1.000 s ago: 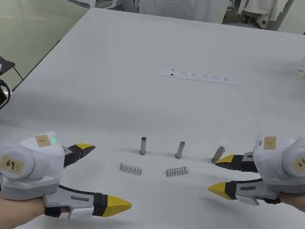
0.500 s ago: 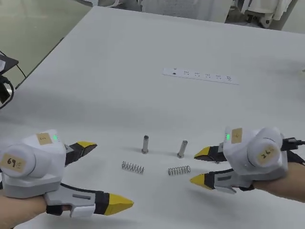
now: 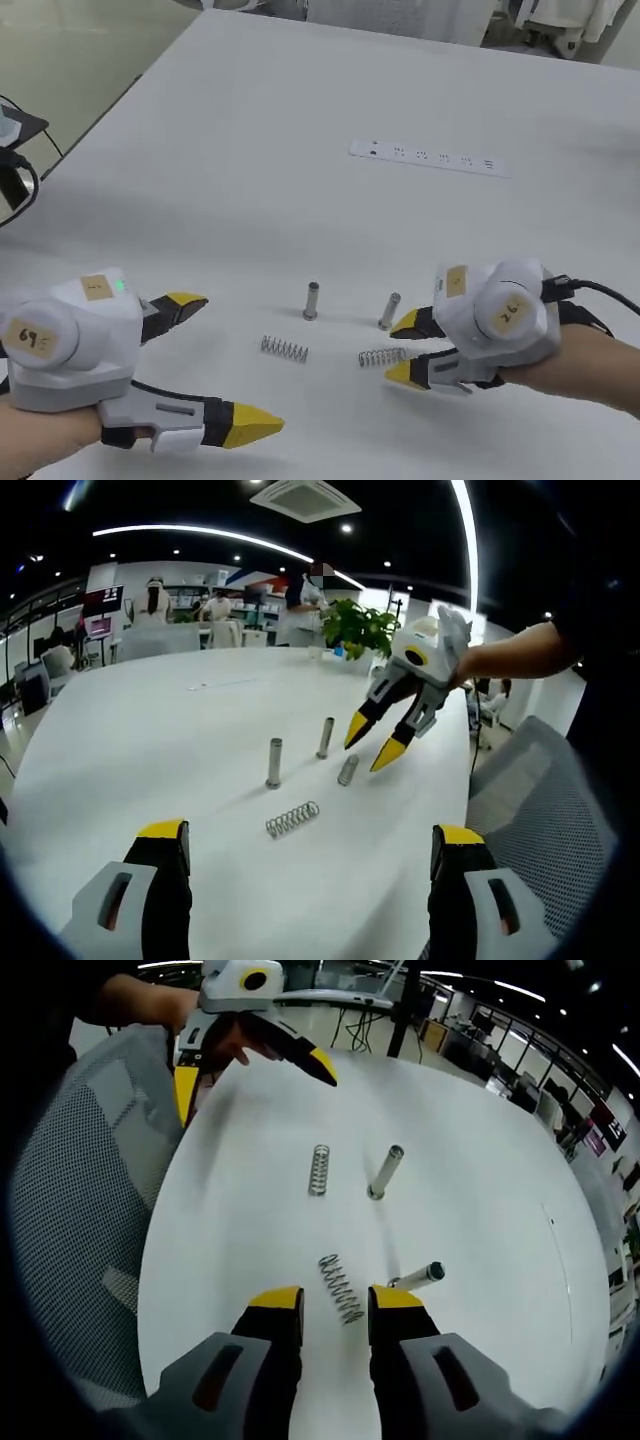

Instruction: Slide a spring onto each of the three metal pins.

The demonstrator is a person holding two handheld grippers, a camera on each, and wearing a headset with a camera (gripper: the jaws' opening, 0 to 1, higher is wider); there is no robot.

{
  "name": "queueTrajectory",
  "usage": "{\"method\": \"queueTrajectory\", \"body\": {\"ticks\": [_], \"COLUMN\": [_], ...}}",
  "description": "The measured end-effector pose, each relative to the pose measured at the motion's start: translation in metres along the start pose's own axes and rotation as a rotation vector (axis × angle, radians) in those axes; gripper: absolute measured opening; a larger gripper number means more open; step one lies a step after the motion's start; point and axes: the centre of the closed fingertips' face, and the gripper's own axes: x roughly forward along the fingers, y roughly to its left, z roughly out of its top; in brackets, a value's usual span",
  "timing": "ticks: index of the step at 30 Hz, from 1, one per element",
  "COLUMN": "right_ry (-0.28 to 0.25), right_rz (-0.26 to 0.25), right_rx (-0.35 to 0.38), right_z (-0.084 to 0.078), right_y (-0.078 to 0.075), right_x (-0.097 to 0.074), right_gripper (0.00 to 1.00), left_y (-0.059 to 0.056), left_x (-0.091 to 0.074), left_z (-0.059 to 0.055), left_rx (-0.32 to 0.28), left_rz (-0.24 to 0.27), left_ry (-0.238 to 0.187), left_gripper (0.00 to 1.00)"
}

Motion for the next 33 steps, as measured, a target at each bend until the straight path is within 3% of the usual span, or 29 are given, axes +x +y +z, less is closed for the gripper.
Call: {"method": "queueTrajectory", "body": {"ticks": [17,20,33], "right_ry": [0.107,0.106,0.088], "right_rz": [0.053,0.048,0.048], "right_rx": [-0.045,-0.044,-0.045], "right_z": [-0.016,-0.016,-0.013], "right_y": [-0.001,-0.003,0.0], "right_x": [0.017,0.017,0.015], "right_gripper": [0.14,0.09,0.08], "left_y": [0.002,0.002,-0.001], "left_x": [-0.005,-0.006,-0.003], "left_z": [0.0,0.0,0.002], "left_rx": [0.0,-0.002,0.011], "left_rz": [0.013,0.015,-0.008], "left_ry": [0.0,0.002,0.006], "left_gripper": [0.97,0.97,0.97]}}
